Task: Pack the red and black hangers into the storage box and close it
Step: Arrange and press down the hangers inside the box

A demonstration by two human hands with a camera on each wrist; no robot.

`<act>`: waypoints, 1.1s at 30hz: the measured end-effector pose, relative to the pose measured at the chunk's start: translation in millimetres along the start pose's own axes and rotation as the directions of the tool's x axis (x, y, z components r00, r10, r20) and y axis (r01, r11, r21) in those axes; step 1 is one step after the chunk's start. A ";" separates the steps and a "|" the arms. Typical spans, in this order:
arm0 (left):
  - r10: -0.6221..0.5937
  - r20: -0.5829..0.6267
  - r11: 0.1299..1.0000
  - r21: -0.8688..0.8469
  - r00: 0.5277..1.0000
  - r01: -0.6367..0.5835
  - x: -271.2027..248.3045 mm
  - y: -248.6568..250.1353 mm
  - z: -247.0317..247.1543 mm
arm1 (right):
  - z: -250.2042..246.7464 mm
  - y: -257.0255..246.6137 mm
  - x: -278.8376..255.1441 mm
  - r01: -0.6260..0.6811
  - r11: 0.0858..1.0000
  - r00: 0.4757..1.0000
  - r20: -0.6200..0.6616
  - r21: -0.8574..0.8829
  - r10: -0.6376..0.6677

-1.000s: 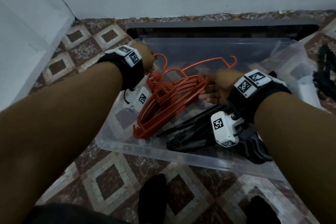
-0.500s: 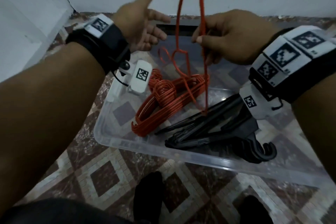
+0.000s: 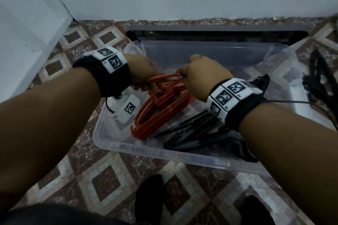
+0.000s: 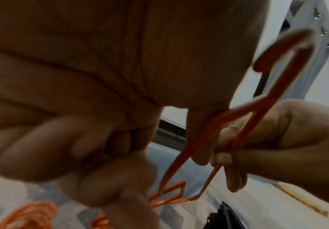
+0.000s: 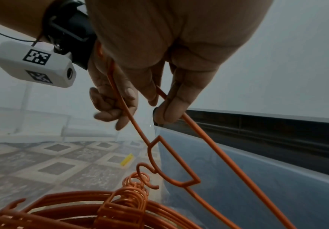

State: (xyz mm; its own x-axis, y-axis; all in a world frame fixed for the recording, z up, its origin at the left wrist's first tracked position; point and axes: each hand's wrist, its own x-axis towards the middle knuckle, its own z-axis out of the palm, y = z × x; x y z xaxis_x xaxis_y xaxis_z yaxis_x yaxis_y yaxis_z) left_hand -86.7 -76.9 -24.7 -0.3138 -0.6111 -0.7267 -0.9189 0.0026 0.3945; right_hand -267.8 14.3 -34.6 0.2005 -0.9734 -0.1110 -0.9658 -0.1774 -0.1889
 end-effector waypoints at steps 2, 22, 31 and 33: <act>0.028 0.006 0.996 -0.087 1.000 -0.027 -0.5 -3.0 4.0 | -0.6 -0.2 -0.1 -0.002 1.000 1.000 -0.012 0.000 0.002; -0.183 0.006 0.489 0.868 0.983 0.086 63.9 -30.9 83.6 | -13.9 87.2 -2.6 -0.274 0.928 0.956 -0.034 0.254 0.292; -0.150 -0.126 0.544 0.818 0.981 0.188 105.5 -55.2 91.3 | -7.3 103.6 0.1 -0.299 0.910 0.948 -0.022 0.289 0.318; -0.137 -0.139 0.610 0.768 0.981 0.194 113.7 -65.2 91.5 | -5.4 106.1 0.0 -0.305 0.909 0.946 -0.021 0.284 0.324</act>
State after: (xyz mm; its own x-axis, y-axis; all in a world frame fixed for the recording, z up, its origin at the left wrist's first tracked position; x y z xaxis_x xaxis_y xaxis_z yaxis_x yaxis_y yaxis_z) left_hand -84.4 -74.2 -184.5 -0.1486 -0.7101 -0.6883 -0.8051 0.4909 -0.3327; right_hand -371.2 -5.3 -49.4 -0.1266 -0.9812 -0.1456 -0.8925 0.1767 -0.4149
